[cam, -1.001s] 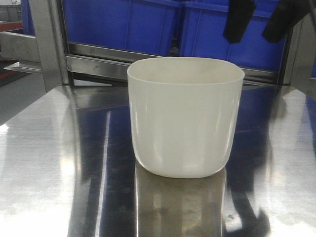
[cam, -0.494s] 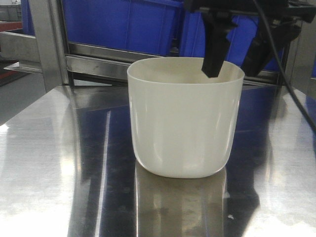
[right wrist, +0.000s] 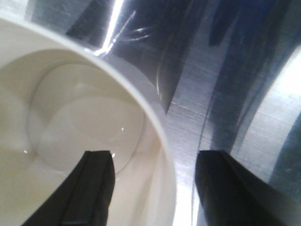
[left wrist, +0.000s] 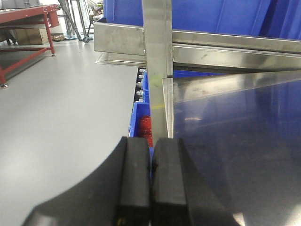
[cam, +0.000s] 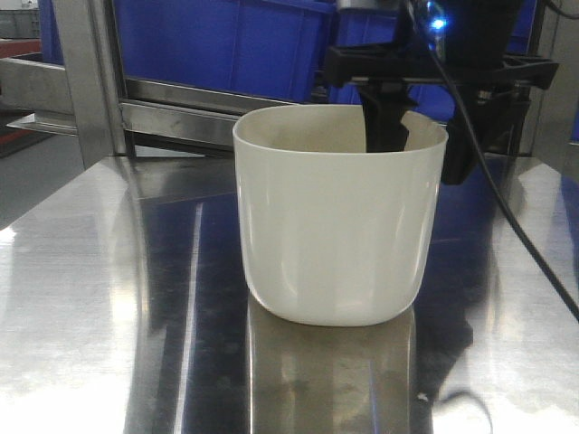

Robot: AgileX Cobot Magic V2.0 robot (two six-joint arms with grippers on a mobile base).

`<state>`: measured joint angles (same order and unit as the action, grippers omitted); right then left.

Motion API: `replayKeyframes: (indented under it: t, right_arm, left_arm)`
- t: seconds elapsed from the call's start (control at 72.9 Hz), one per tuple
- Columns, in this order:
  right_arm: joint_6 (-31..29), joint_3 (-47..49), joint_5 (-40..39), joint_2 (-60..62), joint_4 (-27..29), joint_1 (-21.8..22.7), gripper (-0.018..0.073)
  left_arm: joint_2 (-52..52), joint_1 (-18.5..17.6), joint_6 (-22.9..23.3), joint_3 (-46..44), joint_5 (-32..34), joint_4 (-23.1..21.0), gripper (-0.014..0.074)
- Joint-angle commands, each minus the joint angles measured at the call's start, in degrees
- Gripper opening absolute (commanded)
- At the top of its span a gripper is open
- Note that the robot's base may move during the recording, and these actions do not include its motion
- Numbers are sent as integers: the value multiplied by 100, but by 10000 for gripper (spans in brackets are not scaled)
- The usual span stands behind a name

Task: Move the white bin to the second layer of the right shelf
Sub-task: 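Lower the right gripper into the white bin and close on its rim, then lift the white bin off the table with the right gripper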

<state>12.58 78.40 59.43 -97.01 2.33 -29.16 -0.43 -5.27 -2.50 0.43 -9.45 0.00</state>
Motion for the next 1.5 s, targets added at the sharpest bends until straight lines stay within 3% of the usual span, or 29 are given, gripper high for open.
replayKeyframes:
  t: [0.0,0.123,0.398,0.645,0.96,1.276,1.481]
  right_arm:
    - [-56,204,-41,228,15,-1,497]
    - [-56,204,-41,228,15,-1,478]
    - [-56,204,-46,228,15,-1,281]
    - [-56,210,-41,256,10,-1,41]
    - [-56,211,-419,799,-13,-1,55]
    - [-56,203,-1007,1743,-414,24,55]
    - [-56,69,-1128,2453,-535,330,55]
  left_arm:
    - [-80,-33,30,211,501,0,85]
    - [-80,-33,30,211,501,0,85]
    - [-80,-33,30,211,501,0,85]
    - [-80,-33,30,211,501,0,85]
    - [-80,-33,30,211,501,0,85]
    - [-80,-33,30,211,501,0,85]
    - [-80,-33,30,211,501,0,85]
